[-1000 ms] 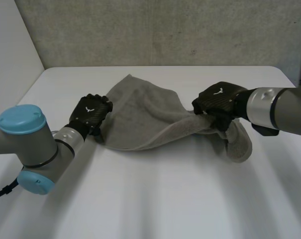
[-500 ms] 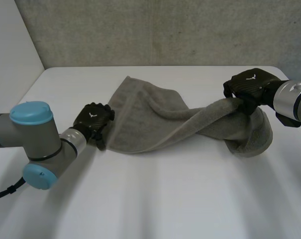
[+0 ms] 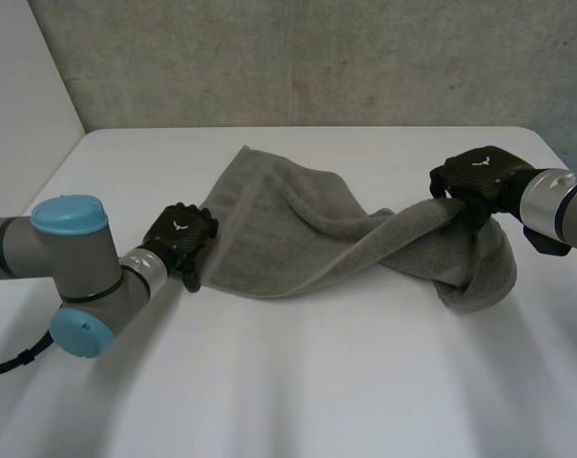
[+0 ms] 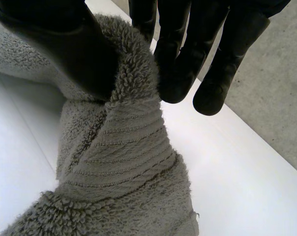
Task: Fold the towel.
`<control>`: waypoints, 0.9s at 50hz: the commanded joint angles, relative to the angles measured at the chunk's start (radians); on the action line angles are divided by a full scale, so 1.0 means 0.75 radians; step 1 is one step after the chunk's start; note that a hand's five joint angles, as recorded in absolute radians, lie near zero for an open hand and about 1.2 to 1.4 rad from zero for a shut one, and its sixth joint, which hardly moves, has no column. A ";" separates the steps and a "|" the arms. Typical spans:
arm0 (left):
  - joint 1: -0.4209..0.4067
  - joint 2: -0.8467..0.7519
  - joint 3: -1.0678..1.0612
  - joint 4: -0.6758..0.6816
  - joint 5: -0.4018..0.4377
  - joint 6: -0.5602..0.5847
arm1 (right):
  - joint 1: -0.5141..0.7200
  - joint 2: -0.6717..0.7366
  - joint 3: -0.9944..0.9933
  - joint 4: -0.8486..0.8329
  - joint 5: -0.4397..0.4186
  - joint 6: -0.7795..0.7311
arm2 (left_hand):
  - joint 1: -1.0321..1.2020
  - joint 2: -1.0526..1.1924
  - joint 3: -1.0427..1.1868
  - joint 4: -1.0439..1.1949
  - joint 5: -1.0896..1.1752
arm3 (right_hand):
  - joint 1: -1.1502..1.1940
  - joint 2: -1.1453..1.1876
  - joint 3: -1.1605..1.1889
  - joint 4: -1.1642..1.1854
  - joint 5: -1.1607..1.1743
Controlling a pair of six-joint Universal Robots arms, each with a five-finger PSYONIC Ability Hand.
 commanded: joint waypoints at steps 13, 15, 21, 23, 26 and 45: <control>-0.001 -0.036 0.107 -0.025 -0.002 -0.005 | 0.002 0.005 0.054 -0.033 -0.007 -0.008 | 0.034 0.043 0.039 0.039 0.030 | 0.092 0.117 0.077 0.077 0.105; -0.001 -0.051 0.127 -0.040 0.000 -0.005 | 0.002 0.005 0.056 -0.033 -0.007 -0.012 | 0.034 0.043 0.039 0.039 0.030 | 0.092 0.117 0.077 0.077 0.105; -0.001 -0.063 0.158 -0.052 -0.002 -0.005 | 0.002 0.007 0.060 -0.033 -0.007 -0.012 | 0.034 0.043 0.039 0.039 0.030 | 0.092 0.117 0.077 0.077 0.105; -0.001 -0.067 0.162 -0.052 0.000 -0.005 | 0.002 0.007 0.062 -0.033 -0.007 -0.012 | 0.038 0.047 0.042 0.042 0.034 | 0.092 0.117 0.077 0.077 0.105; -0.001 -0.071 0.168 -0.052 0.000 -0.005 | 0.002 0.007 0.069 -0.035 -0.007 -0.016 | 0.081 0.090 0.085 0.085 0.077 | 0.092 0.117 0.077 0.077 0.105; -0.001 -0.087 0.185 -0.085 0.000 -0.003 | 0.002 0.007 0.073 -0.044 -0.003 -0.018 | 0.770 0.779 0.774 0.774 0.766 | 0.092 0.117 0.077 0.077 0.105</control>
